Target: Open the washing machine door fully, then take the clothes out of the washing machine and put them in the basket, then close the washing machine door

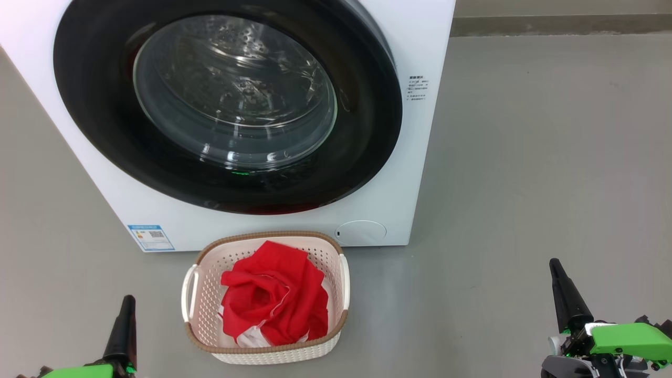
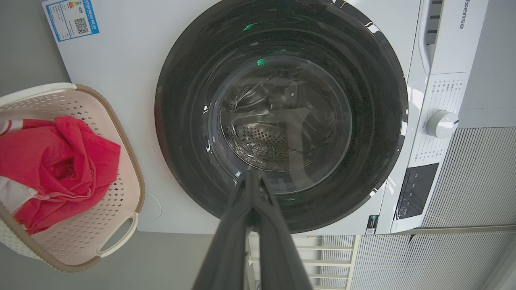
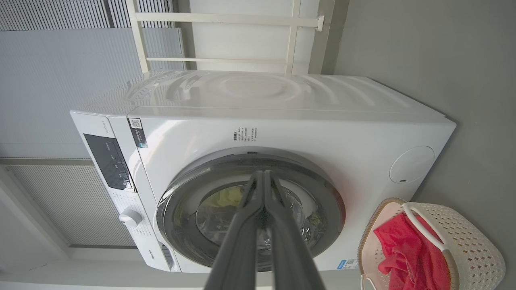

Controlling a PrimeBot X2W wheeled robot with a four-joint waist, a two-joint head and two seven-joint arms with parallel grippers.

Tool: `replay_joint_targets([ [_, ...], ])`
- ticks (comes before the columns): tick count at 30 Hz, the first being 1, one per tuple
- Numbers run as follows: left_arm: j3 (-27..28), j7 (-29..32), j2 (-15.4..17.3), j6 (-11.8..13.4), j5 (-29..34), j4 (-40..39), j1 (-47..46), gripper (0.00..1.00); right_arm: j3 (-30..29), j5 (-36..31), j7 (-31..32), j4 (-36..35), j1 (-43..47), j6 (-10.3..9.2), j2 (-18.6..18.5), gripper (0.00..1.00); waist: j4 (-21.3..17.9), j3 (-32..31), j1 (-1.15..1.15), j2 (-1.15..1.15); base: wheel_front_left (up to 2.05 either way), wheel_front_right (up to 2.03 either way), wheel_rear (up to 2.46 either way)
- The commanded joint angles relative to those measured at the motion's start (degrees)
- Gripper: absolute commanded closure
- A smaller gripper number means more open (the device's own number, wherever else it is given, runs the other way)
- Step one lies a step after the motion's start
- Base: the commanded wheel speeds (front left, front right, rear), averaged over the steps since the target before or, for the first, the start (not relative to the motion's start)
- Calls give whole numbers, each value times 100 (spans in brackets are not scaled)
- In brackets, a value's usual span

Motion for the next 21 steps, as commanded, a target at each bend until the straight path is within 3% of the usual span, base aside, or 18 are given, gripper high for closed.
replay_joint_targets([
  [1,181,21,88,-19,-18,-114,-220,100,129,7,43,-145,-53,-5,-5,100,0,0,0,0,0,0,0],
  [21,179,20,88,-19,-19,-114,-220,100,127,5,45,-145,-53,-5,-3,100,0,0,0,0,0,0,0],
])
